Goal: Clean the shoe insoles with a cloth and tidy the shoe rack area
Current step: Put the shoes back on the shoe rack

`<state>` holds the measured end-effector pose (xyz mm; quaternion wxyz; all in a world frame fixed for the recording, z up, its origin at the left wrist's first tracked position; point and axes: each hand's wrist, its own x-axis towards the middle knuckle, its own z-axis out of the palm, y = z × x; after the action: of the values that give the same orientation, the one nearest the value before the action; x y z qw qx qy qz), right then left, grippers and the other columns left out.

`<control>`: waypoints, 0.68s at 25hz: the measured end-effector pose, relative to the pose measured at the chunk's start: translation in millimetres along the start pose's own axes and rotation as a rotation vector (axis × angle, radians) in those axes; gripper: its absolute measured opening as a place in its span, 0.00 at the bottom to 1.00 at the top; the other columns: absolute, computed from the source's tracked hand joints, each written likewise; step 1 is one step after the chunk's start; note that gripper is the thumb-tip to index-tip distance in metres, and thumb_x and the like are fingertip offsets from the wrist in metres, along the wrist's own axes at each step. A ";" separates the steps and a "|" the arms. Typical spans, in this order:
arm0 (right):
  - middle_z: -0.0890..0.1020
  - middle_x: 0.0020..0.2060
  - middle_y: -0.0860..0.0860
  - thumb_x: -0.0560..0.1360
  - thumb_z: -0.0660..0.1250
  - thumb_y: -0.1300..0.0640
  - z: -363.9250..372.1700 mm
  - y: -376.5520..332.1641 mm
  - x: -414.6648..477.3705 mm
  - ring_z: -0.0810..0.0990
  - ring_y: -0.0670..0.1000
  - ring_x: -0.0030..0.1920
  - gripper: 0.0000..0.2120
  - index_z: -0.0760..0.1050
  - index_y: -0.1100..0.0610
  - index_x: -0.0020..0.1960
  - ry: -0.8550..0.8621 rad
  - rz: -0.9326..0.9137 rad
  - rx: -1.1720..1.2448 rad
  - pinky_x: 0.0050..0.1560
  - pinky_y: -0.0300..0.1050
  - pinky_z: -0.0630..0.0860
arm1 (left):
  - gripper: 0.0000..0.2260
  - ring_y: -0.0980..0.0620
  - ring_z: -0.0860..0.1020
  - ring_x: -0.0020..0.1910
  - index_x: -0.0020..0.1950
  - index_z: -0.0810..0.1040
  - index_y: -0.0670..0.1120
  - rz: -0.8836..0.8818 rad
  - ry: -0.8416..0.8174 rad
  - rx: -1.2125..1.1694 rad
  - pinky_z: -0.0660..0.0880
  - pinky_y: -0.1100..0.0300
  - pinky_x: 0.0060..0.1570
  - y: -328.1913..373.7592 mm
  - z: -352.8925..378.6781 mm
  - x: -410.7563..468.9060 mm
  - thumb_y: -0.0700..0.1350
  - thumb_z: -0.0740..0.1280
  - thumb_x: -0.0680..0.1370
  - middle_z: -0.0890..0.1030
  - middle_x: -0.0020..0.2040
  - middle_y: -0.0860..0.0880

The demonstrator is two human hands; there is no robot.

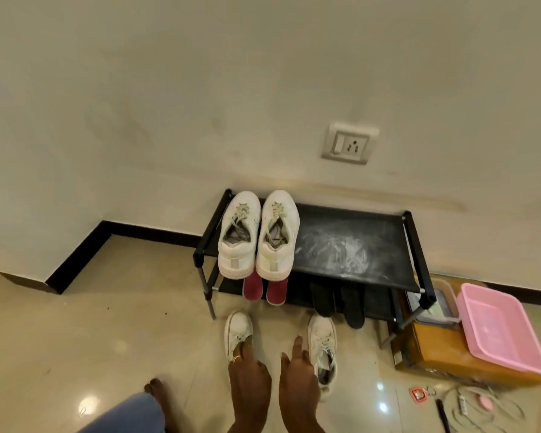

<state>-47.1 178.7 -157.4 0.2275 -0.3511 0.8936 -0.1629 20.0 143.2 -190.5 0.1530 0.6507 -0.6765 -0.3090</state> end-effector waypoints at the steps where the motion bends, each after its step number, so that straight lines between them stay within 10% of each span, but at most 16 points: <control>1: 0.70 0.66 0.51 0.81 0.50 0.49 11.3 11.5 1.5 0.74 0.50 0.61 0.26 0.45 0.51 0.75 -0.033 0.028 -0.004 0.56 0.42 0.74 | 0.25 0.43 0.70 0.66 0.73 0.64 0.43 -0.013 -0.020 0.025 0.68 0.54 0.66 -9.3 12.8 -1.1 0.35 0.61 0.76 0.69 0.69 0.41; 12: 0.70 0.61 0.63 0.78 0.61 0.53 111.1 134.0 63.5 0.73 0.62 0.58 0.32 0.48 0.50 0.75 -0.217 0.473 0.118 0.56 0.49 0.71 | 0.31 0.35 0.50 0.73 0.76 0.58 0.47 -0.382 -0.220 0.238 0.55 0.47 0.73 -108.7 118.7 45.5 0.42 0.67 0.76 0.48 0.75 0.34; 17: 0.73 0.60 0.63 0.75 0.67 0.55 135.2 163.8 106.5 0.74 0.63 0.57 0.24 0.67 0.59 0.68 -0.285 0.490 0.120 0.56 0.49 0.72 | 0.27 0.38 0.63 0.69 0.72 0.65 0.42 -0.401 -0.288 0.109 0.65 0.51 0.65 -138.7 145.5 60.0 0.43 0.69 0.75 0.63 0.69 0.35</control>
<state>-136.5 200.9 -376.4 0.4036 -0.1300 0.8996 -0.1049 34.1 121.7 -398.7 -0.0444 0.7285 -0.5643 -0.3858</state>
